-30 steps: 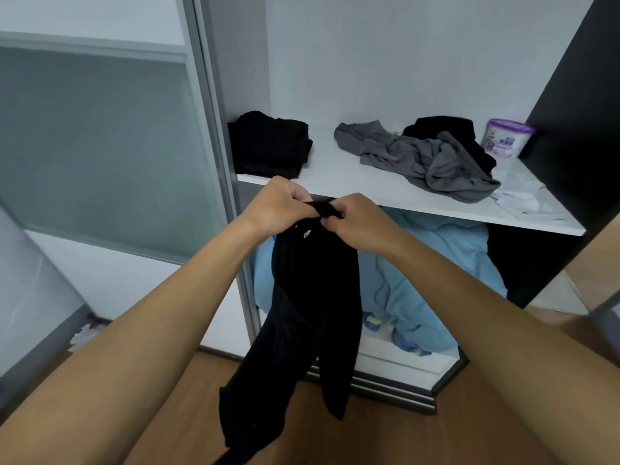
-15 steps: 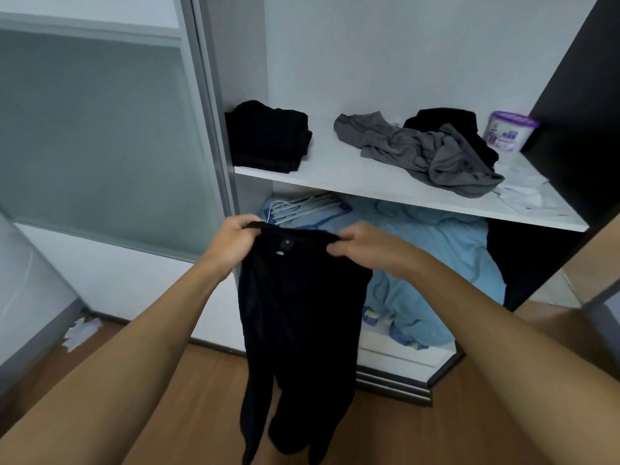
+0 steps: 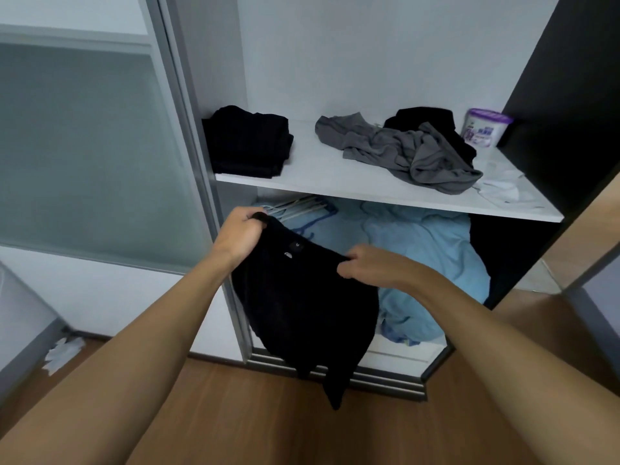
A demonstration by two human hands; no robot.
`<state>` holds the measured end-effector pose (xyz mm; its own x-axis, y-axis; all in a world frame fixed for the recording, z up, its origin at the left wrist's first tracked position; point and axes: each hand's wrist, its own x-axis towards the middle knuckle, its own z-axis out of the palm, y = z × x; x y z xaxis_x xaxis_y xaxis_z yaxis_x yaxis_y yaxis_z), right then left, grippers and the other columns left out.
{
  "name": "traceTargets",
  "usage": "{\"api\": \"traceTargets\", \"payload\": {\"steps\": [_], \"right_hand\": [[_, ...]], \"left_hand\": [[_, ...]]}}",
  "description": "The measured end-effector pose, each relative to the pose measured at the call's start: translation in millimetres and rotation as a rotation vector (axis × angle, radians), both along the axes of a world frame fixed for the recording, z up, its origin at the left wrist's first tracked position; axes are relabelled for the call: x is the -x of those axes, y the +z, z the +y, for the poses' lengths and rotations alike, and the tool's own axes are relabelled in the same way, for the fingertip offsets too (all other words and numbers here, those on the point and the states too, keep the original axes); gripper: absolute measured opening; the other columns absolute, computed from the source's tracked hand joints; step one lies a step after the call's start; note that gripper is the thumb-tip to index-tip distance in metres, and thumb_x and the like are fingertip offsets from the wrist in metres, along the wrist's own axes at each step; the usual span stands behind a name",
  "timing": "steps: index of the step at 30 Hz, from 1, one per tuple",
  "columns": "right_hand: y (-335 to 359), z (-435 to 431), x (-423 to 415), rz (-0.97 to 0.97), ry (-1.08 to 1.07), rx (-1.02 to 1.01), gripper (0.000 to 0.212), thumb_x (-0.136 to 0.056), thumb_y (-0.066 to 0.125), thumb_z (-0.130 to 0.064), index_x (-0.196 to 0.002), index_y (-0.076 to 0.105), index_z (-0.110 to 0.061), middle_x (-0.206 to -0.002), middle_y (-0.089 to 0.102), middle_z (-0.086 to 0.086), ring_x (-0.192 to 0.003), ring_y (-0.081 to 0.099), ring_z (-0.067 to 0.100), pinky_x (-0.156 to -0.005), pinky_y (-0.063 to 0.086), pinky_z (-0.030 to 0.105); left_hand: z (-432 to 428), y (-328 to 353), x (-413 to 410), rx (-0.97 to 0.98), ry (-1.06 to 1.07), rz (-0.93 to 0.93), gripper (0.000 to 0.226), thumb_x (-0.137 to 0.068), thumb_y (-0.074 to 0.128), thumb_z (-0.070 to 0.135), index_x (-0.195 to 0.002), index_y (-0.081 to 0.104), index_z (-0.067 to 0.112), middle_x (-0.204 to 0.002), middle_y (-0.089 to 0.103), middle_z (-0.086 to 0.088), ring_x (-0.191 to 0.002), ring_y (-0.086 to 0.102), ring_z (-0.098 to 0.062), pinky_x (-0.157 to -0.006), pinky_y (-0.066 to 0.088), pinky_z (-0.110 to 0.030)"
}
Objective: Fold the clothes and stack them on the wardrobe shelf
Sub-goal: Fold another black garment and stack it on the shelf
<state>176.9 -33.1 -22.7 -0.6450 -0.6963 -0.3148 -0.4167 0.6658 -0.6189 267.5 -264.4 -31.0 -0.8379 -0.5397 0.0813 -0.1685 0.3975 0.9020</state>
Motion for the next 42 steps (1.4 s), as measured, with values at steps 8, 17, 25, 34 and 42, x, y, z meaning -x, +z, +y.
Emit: {"api": "traceTargets", "payload": {"steps": [8,17,25,34,42], "right_hand": [[-31.7,7.7,13.3,0.091,-0.278,0.505,0.020,-0.082,0.052,-0.013,-0.078,0.066,0.000,-0.067,0.062,0.000,-0.061,0.055,0.011,-0.063,0.040,0.030],[-43.3,14.5,7.1,0.185,-0.210,0.113,0.025,-0.080,0.053,-0.034,-0.066,0.062,-0.015,-0.067,0.065,-0.002,-0.069,0.064,0.021,-0.059,0.041,0.027],[-55.8,23.9,-19.3,-0.052,-0.434,0.531,0.037,-0.087,0.055,-0.011,-0.052,0.054,-0.023,-0.052,0.053,-0.007,-0.052,0.051,0.009,-0.056,0.035,0.025],[-19.3,35.0,-23.3,0.473,-0.317,0.656,0.028,-0.074,0.046,-0.030,-0.056,0.060,-0.012,-0.056,0.061,0.004,-0.056,0.056,0.021,-0.056,0.043,0.035],[-41.5,89.1,6.8,-0.022,-0.257,0.056,0.035,-0.073,0.059,-0.038,-0.047,0.039,-0.026,-0.050,0.044,-0.007,-0.047,0.042,0.010,-0.055,0.030,0.027]], "left_hand": [[22.6,14.9,23.9,0.112,-0.134,0.012,0.021,-0.080,0.056,0.012,-0.072,0.072,0.022,-0.066,0.069,0.007,-0.068,0.068,-0.015,-0.063,0.049,-0.027],[23.5,2.1,15.6,0.147,-0.041,0.054,0.018,-0.072,0.047,0.012,-0.068,0.065,0.011,-0.058,0.061,0.000,-0.056,0.055,-0.006,-0.057,0.041,-0.026],[15.8,-7.4,6.9,0.052,-0.014,0.115,0.025,-0.070,0.045,0.008,-0.065,0.067,0.021,-0.057,0.062,0.012,-0.056,0.057,-0.001,-0.056,0.044,-0.021],[-0.4,-111.6,-30.2,0.103,-0.203,-0.546,0.026,-0.092,0.051,0.018,-0.073,0.067,0.008,-0.067,0.067,-0.006,-0.066,0.063,-0.024,-0.063,0.039,-0.030],[10.3,-101.3,-31.2,-0.114,-0.164,-0.230,0.011,-0.067,0.051,0.018,-0.058,0.058,0.015,-0.053,0.056,0.008,-0.048,0.053,-0.011,-0.053,0.032,-0.027]]}}
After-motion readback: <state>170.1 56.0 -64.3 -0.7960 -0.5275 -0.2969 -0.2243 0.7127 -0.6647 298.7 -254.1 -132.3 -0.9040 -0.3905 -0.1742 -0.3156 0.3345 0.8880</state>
